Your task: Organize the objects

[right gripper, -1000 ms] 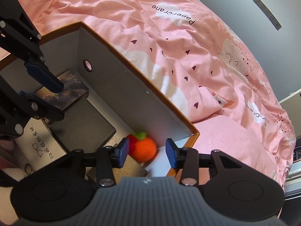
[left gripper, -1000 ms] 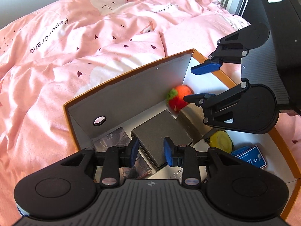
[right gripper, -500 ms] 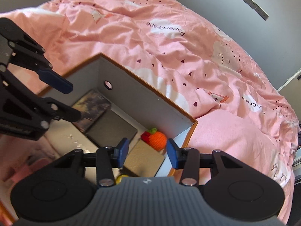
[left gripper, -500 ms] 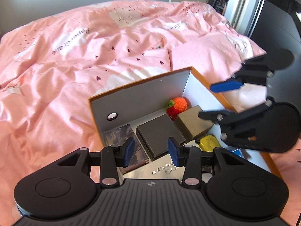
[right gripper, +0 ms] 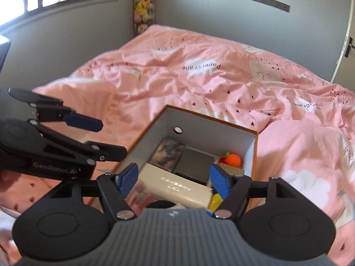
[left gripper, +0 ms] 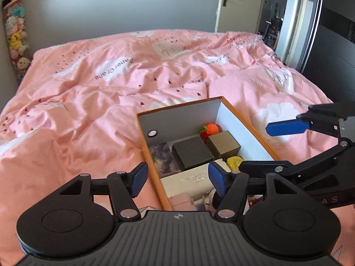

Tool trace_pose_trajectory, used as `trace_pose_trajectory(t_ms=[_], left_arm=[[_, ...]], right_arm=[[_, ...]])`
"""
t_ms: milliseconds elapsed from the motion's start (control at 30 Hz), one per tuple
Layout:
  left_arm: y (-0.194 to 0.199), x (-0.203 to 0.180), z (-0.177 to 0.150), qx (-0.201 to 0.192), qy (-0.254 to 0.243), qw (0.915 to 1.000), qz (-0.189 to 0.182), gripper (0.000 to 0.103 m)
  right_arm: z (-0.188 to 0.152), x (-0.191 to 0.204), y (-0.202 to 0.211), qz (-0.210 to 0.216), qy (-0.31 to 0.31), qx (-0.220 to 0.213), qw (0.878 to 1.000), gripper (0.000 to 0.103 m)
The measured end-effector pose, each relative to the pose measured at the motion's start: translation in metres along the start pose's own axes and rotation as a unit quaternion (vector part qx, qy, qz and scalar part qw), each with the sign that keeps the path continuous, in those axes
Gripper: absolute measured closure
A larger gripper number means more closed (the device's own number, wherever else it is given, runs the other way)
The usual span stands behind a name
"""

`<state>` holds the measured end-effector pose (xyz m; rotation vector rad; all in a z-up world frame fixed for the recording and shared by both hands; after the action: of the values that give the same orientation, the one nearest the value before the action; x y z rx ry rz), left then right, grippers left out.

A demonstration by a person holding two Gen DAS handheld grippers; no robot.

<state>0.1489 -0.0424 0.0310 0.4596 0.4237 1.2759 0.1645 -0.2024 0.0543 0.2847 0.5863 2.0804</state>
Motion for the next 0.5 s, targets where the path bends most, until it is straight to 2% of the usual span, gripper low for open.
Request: trace_pose_trajectory(t_ms=[67, 167, 200, 367, 500], left_arm=[[0.014, 0.003, -0.005, -0.017, 0.007, 0.9996, 0.020, 0.021], [0.035, 0.007, -0.013, -0.062, 0.018, 0.9962, 0.059, 0.018], [0.043, 0.008, -0.016, -0.079, 0.018, 0.9942, 0.071, 0.014], [0.065, 0.007, -0.028, -0.124, 0.002, 0.9838, 0.130, 0.009], [0.070, 0.001, -0.040, -0.137, -0.034, 0.9806, 0.137, 0.009]], right_arm=[[-0.003, 0.008, 0.013, -0.003, -0.016, -0.036, 0.999, 0.029], [-0.010, 0.019, 0.034, -0.027, -0.038, -0.085, 0.995, 0.026], [-0.013, 0.022, 0.040, -0.035, -0.043, -0.099, 0.994, 0.023], [-0.032, 0.036, 0.066, -0.069, -0.080, -0.165, 0.981, 0.005], [-0.050, 0.044, 0.072, -0.112, -0.093, -0.184, 0.972, 0.001]])
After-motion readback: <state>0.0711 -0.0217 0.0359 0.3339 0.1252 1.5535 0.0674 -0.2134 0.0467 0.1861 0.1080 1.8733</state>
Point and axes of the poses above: each gripper's, at about its wrist camera, not at the fingertips, and y roughly against the way its jaws point, x to its left, z to its top, the point moved 4 cm from there along -y, roughly the way its jaws point, and after that the axes turned 11 degrees about -x, right-handed, at the moved point
